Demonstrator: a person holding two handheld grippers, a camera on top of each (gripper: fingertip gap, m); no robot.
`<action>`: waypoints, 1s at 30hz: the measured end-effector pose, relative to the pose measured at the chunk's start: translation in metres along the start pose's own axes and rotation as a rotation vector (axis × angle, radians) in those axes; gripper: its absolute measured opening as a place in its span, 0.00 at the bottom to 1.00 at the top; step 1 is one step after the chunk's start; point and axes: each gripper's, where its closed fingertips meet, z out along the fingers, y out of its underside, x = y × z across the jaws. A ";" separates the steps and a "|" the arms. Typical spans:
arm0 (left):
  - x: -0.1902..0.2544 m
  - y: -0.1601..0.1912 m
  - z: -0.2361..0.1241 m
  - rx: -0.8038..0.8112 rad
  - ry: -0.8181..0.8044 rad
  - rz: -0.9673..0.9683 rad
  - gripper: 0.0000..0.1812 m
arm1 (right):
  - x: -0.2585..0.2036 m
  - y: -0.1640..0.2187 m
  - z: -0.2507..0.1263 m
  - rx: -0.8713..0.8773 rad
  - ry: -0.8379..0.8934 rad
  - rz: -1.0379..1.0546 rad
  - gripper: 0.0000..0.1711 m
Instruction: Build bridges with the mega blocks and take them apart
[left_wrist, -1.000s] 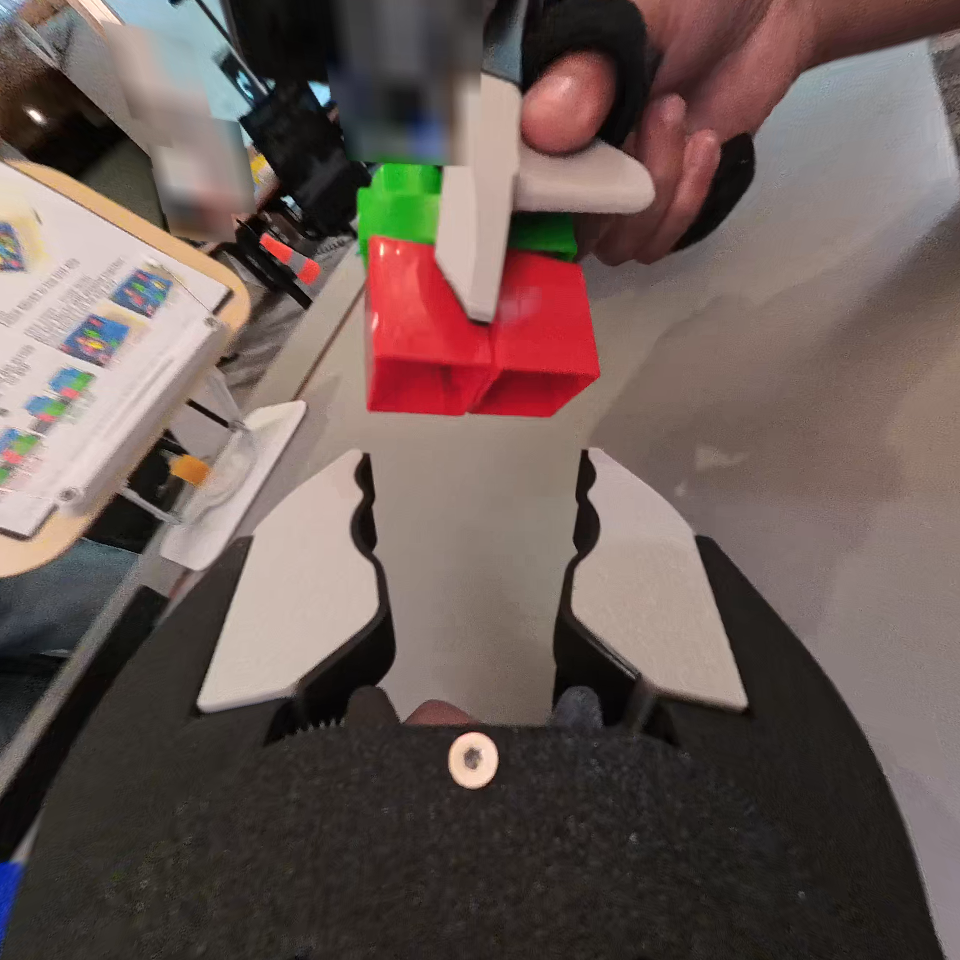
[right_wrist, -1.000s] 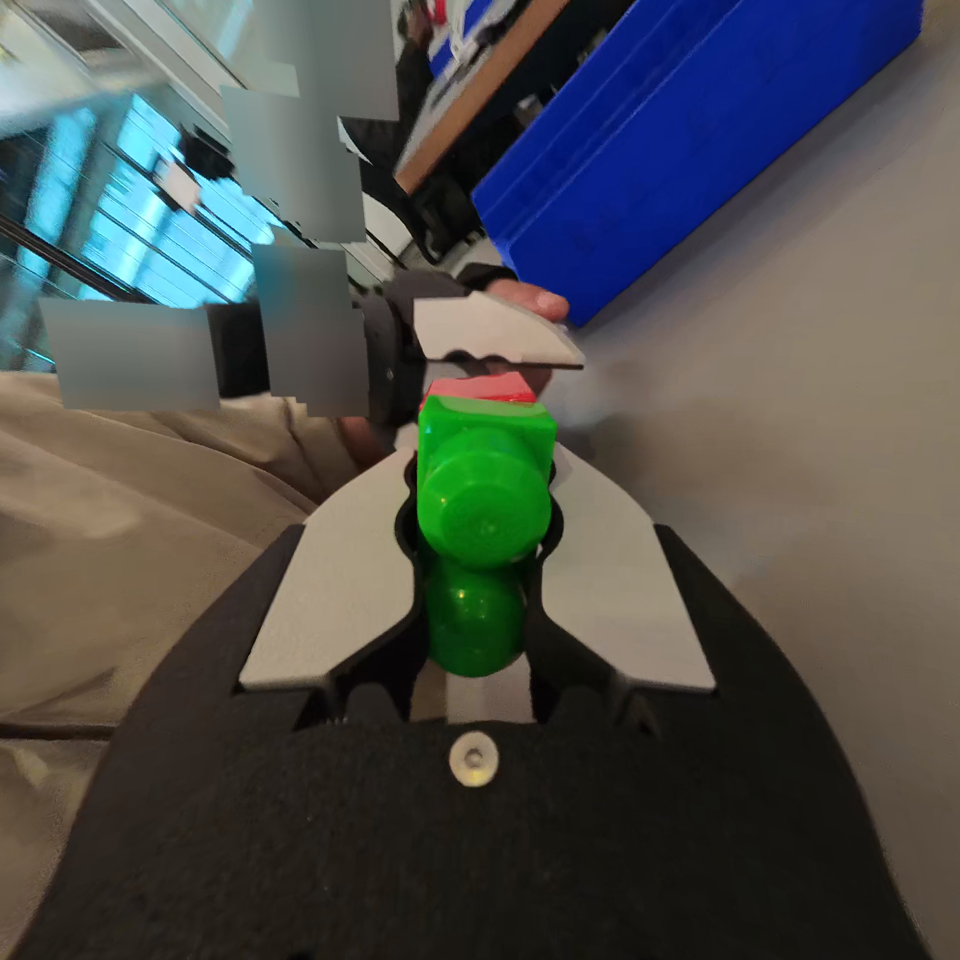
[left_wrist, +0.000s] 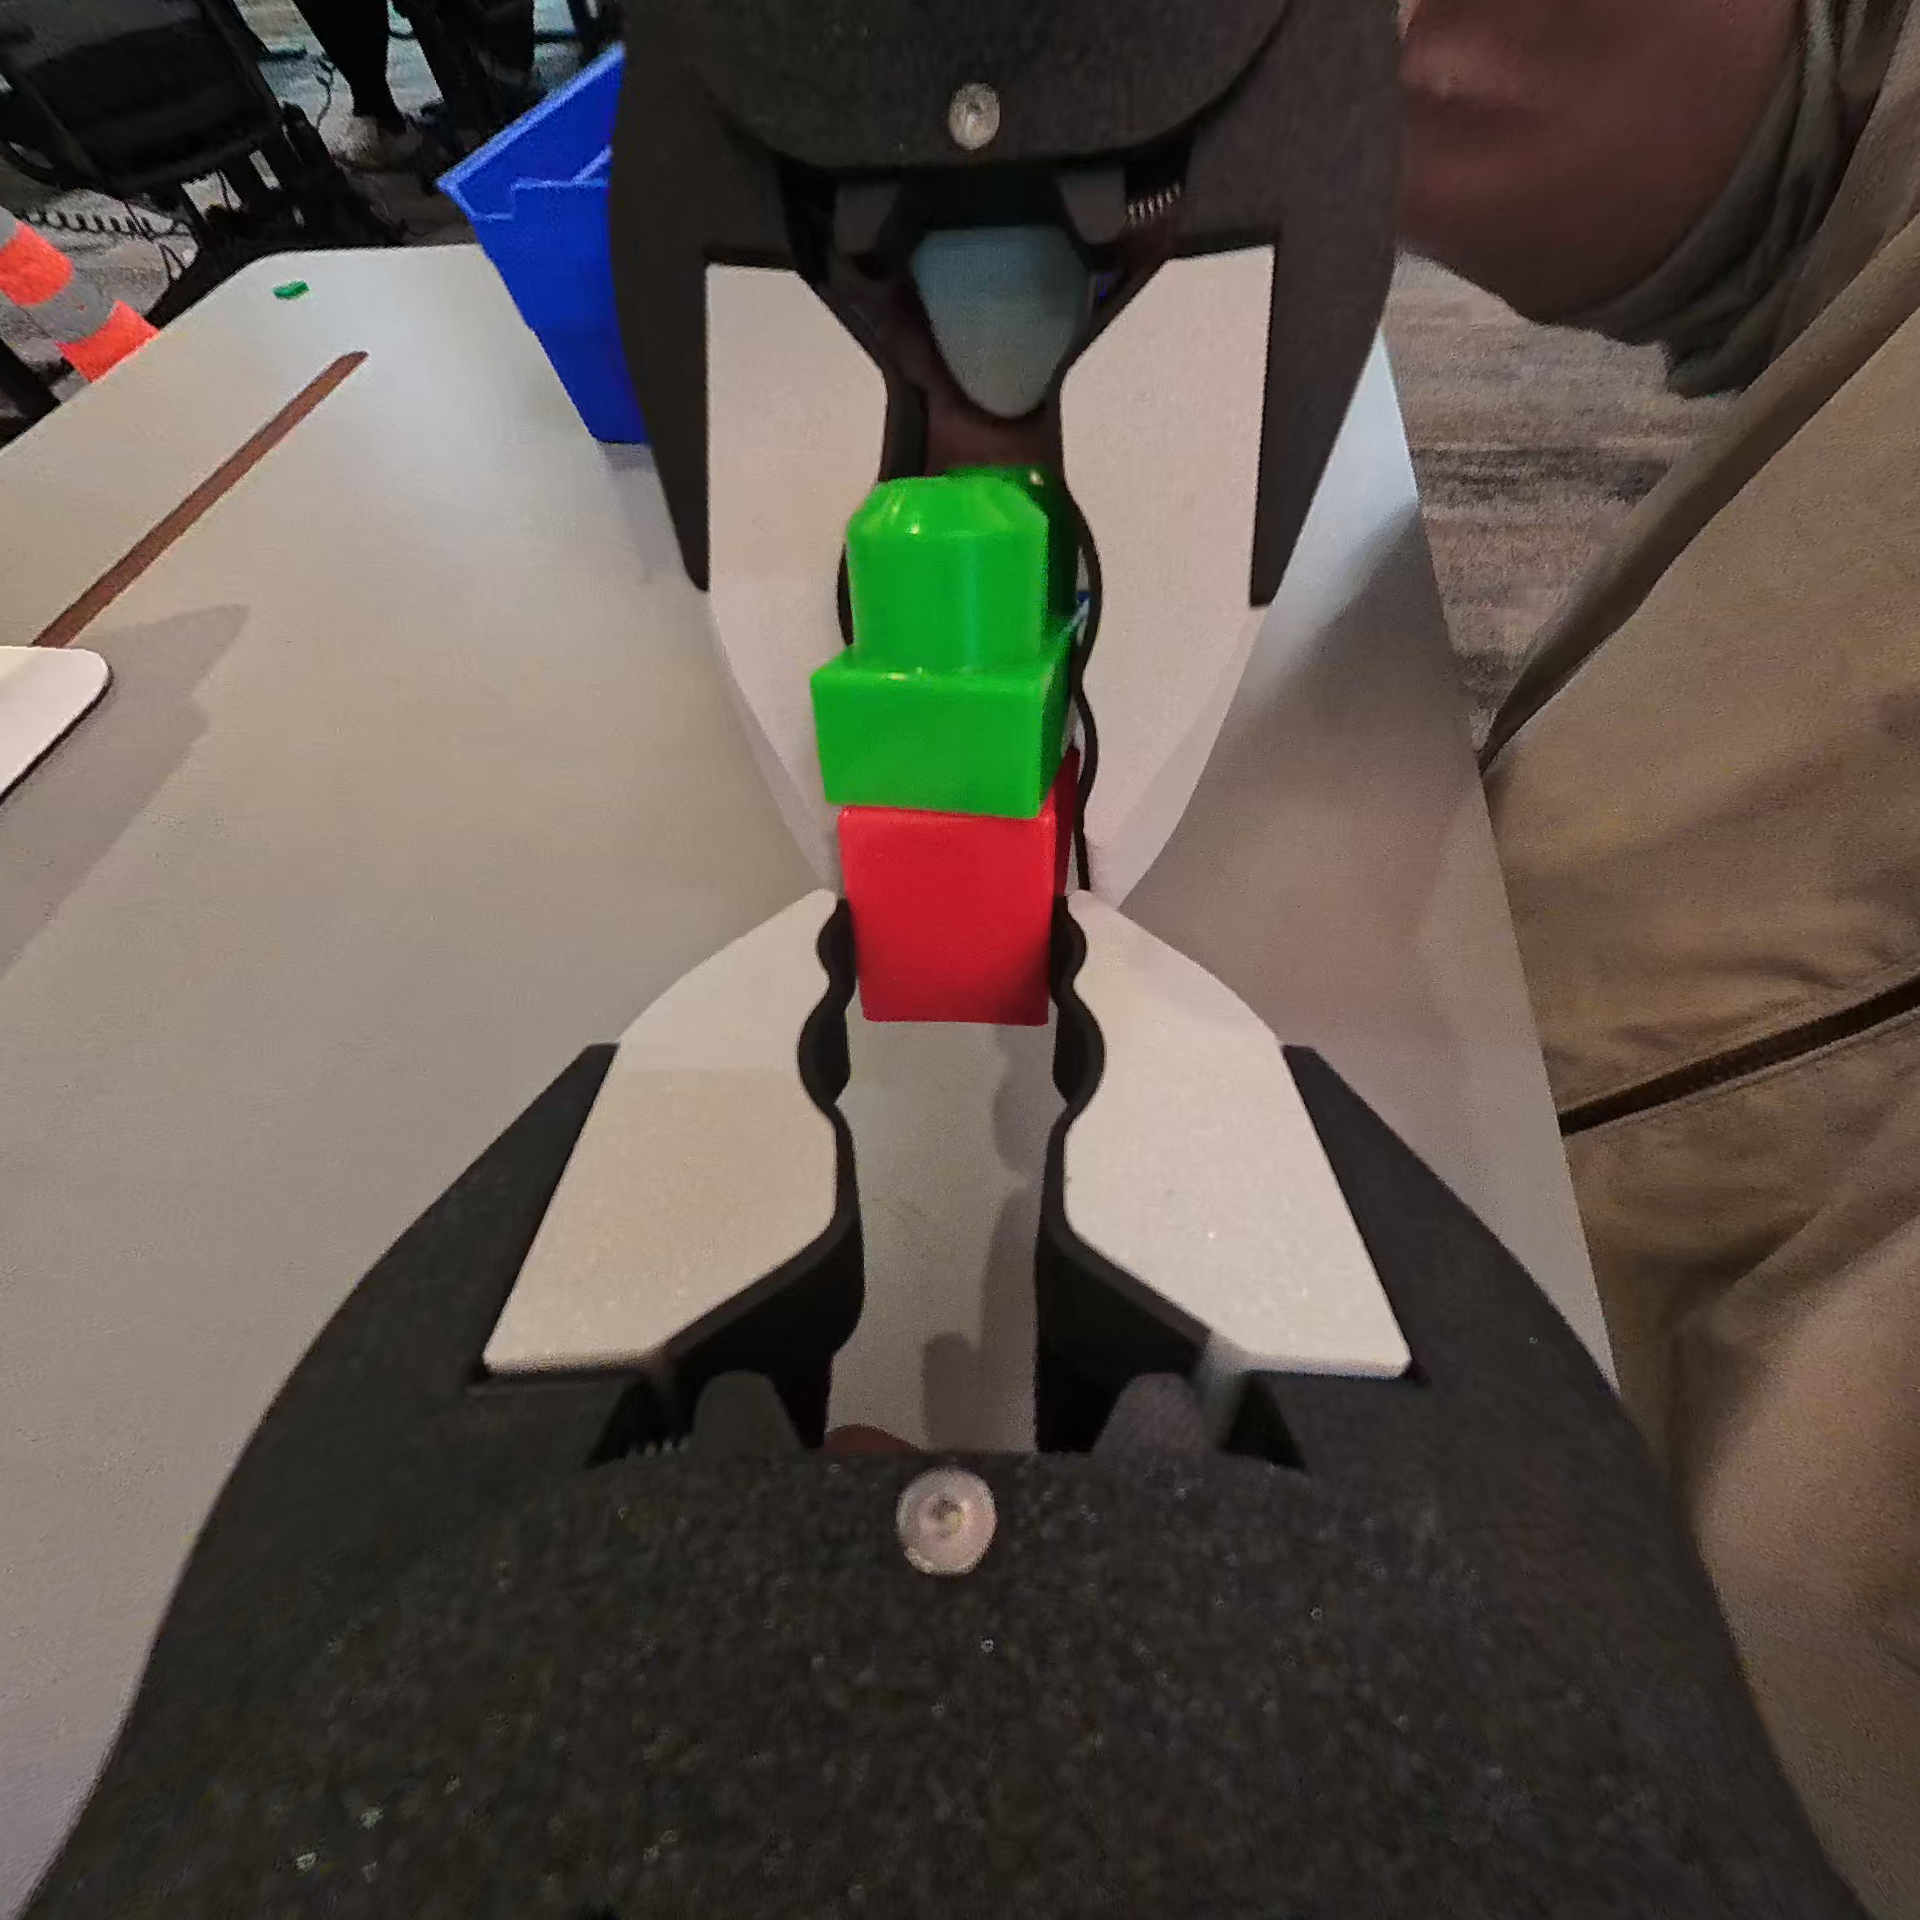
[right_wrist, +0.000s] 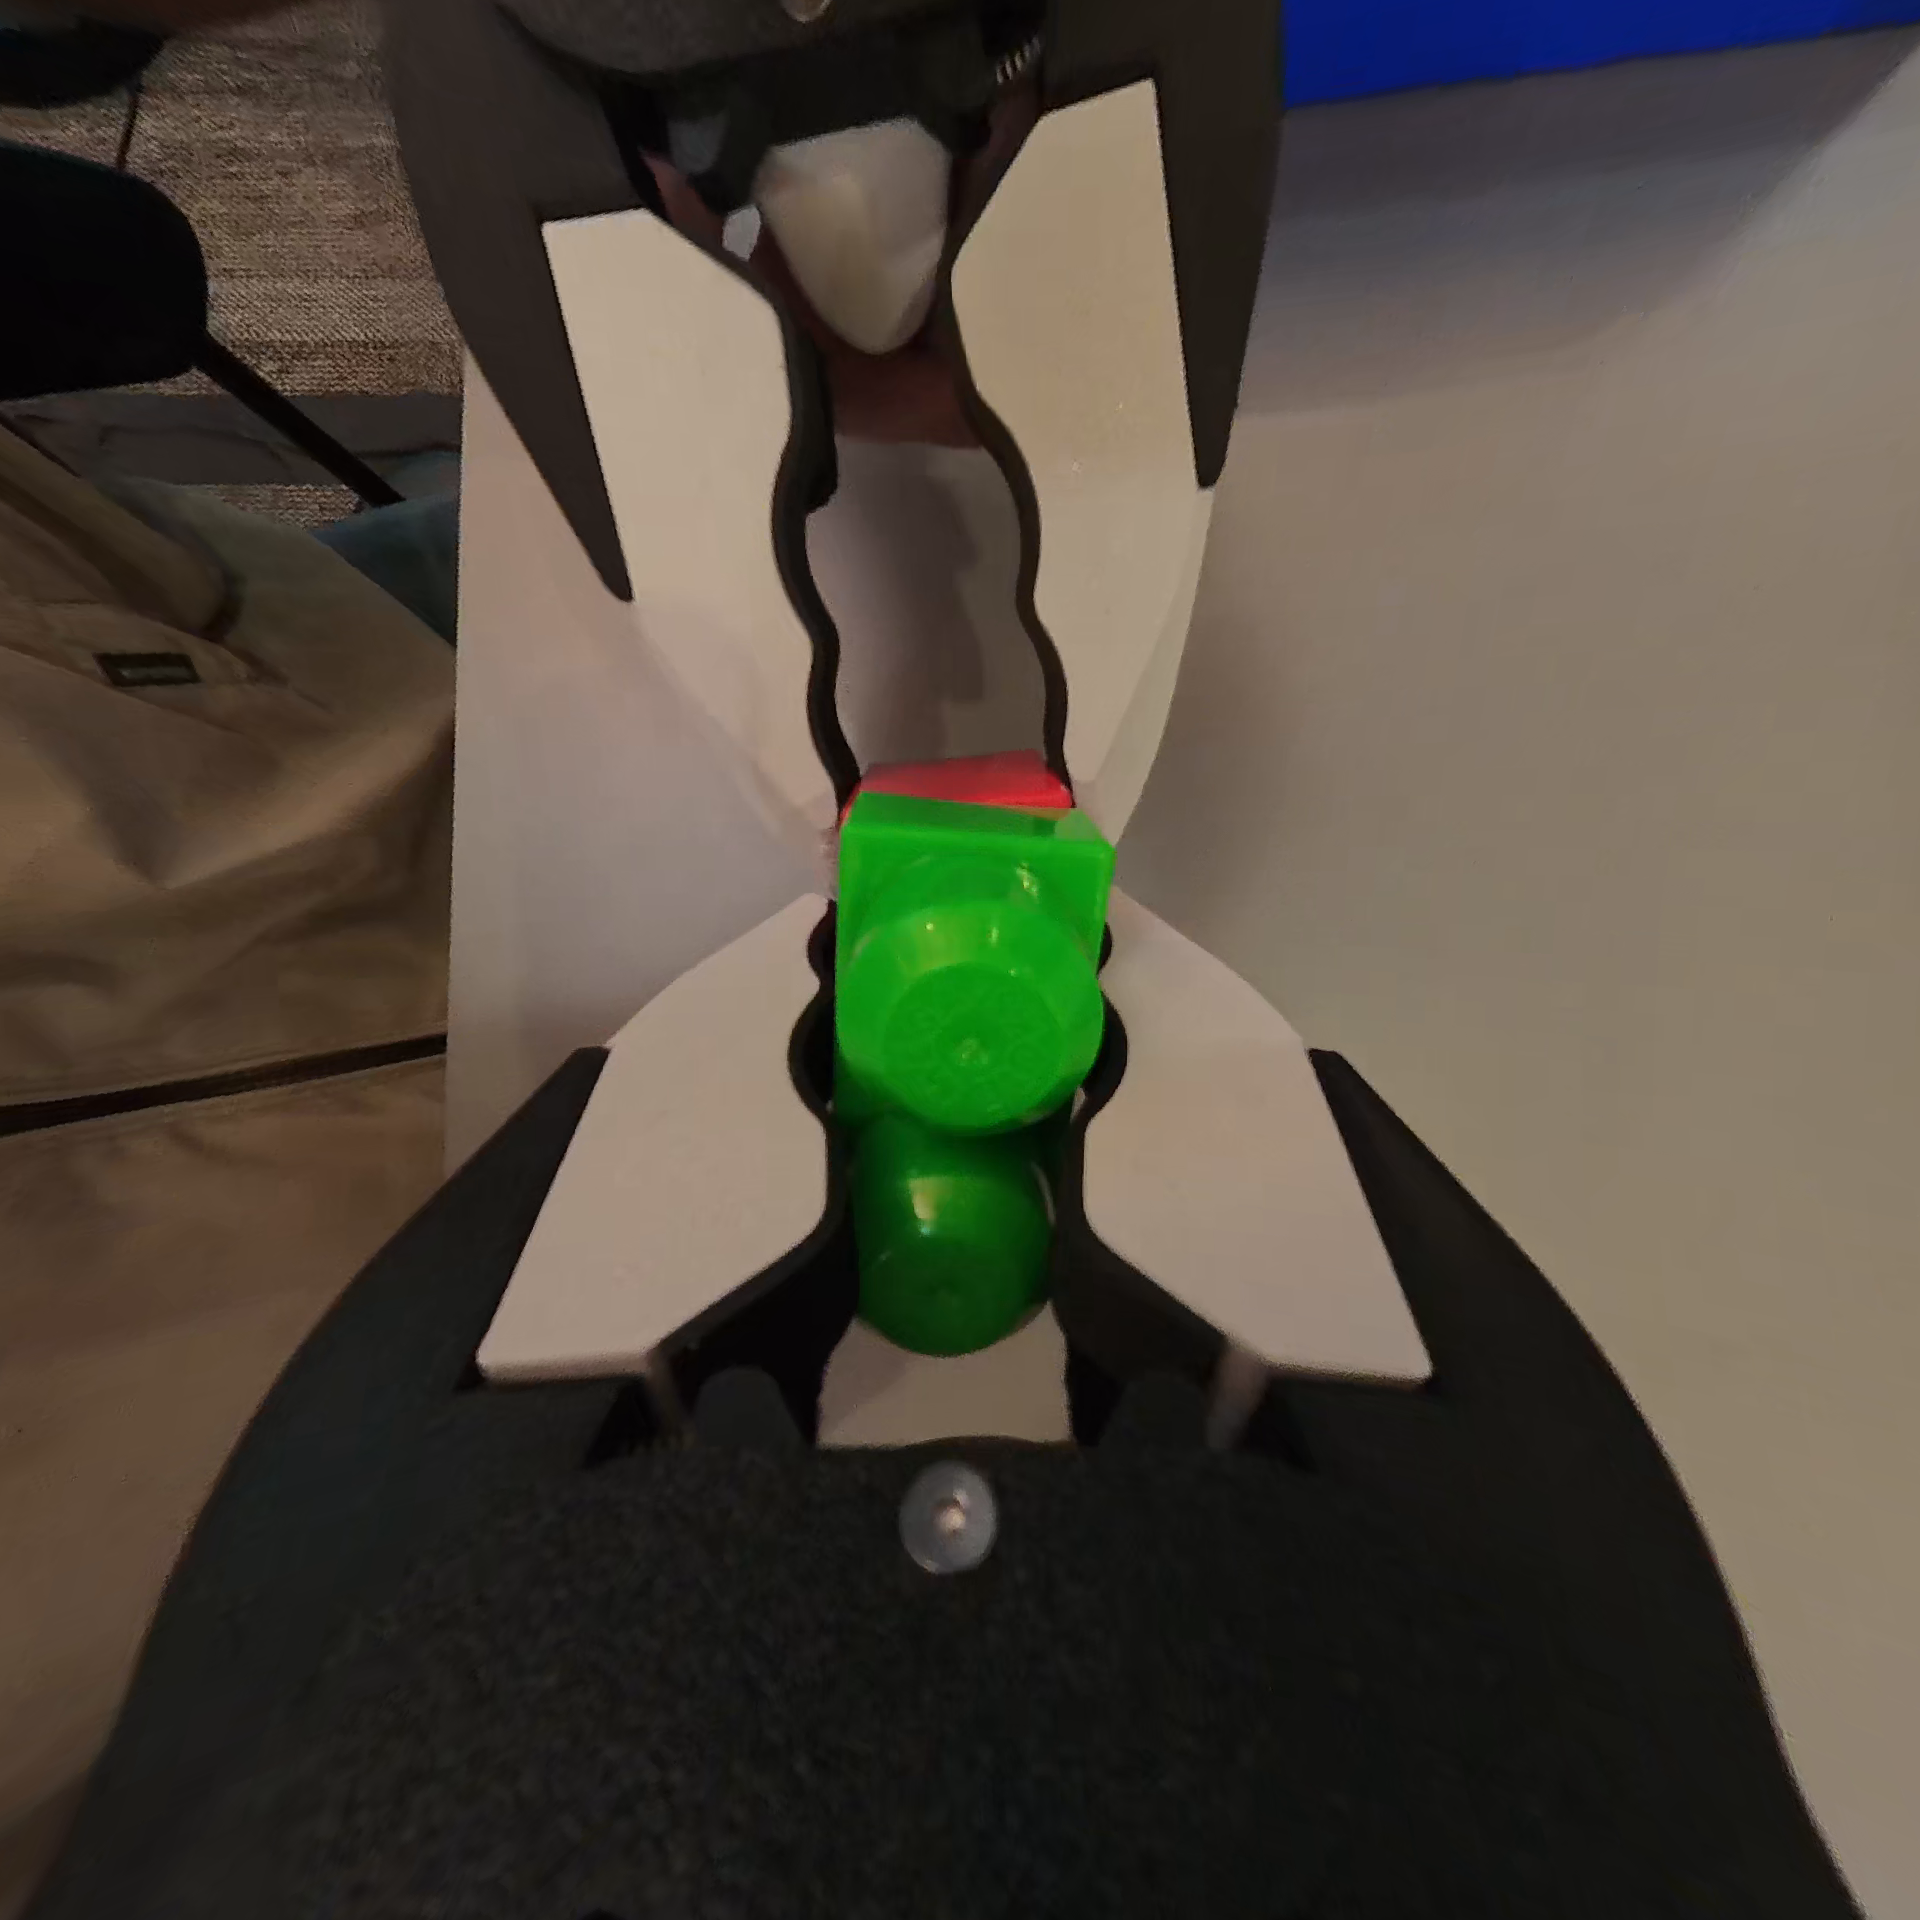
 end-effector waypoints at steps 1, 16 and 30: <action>0.000 -0.001 -0.001 0.018 -0.002 0.001 0.19 | 0.000 -0.001 -0.001 0.012 0.002 -0.003 0.25; -0.005 -0.033 -0.029 0.349 0.051 -0.219 0.19 | -0.001 -0.019 -0.041 0.573 0.026 0.137 0.33; 0.014 -0.045 -0.025 0.409 0.167 -0.253 0.19 | -0.017 -0.040 -0.057 0.944 -0.020 0.220 0.22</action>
